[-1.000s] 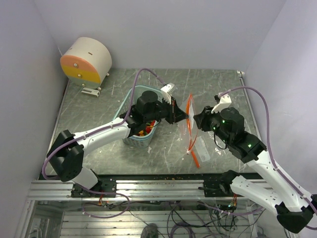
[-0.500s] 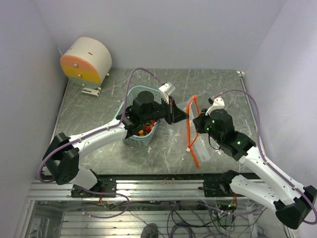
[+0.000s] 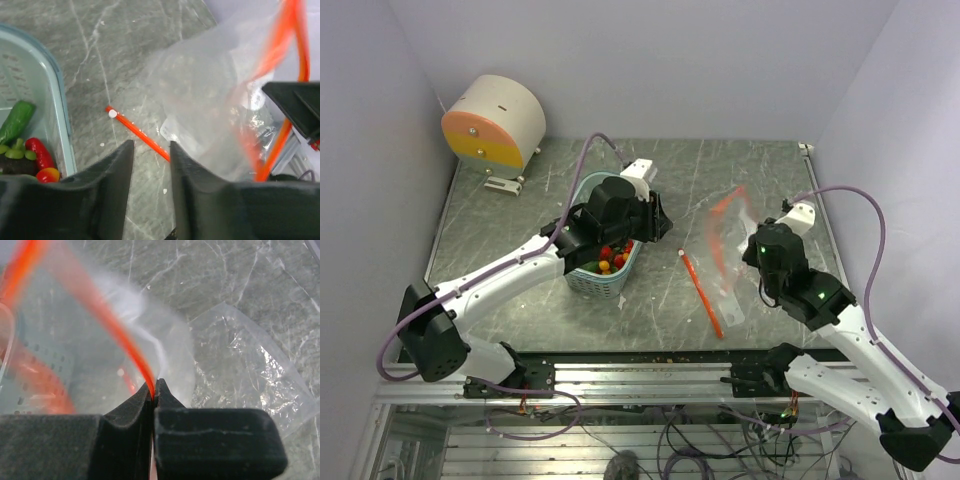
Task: Place the food in the zip-top bag and seal the zipper
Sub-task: Open the zipper of the food storage bag.
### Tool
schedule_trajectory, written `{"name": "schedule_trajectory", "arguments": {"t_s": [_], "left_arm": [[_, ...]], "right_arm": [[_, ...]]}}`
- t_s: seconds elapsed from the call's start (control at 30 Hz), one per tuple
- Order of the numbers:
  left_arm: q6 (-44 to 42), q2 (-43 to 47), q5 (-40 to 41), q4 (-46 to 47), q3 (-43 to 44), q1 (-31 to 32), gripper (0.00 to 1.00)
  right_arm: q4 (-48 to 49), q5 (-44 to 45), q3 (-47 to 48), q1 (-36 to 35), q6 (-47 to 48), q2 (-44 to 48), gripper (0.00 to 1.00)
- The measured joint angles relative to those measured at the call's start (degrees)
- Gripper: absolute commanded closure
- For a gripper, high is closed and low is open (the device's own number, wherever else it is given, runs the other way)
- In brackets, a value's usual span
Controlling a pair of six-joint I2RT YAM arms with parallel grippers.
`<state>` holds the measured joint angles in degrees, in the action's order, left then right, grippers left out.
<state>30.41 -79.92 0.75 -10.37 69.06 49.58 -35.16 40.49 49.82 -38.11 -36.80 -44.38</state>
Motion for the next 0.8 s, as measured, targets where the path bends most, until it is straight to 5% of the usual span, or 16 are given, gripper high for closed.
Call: {"name": "schedule_trajectory", "arguments": {"t_s": [0.2,0.6,0.8], "left_arm": [[1.81,-2.32,0.68,-0.57,0.85,-0.35,0.01],[9.07,-4.00,-9.25,12.57,1.03,-0.24,0.00],[10.95,-10.23,-11.50,14.64,6.86,0.63,0.08]], "right_arm": [[3.76,-2.43,-0.04,0.11,2.80,-0.85,1.00],[8.81,-6.36,0.00,0.11,6.10,-4.66,1.00],[9.29,-6.73,0.00,0.11,6.49,-4.74,1.00]]}}
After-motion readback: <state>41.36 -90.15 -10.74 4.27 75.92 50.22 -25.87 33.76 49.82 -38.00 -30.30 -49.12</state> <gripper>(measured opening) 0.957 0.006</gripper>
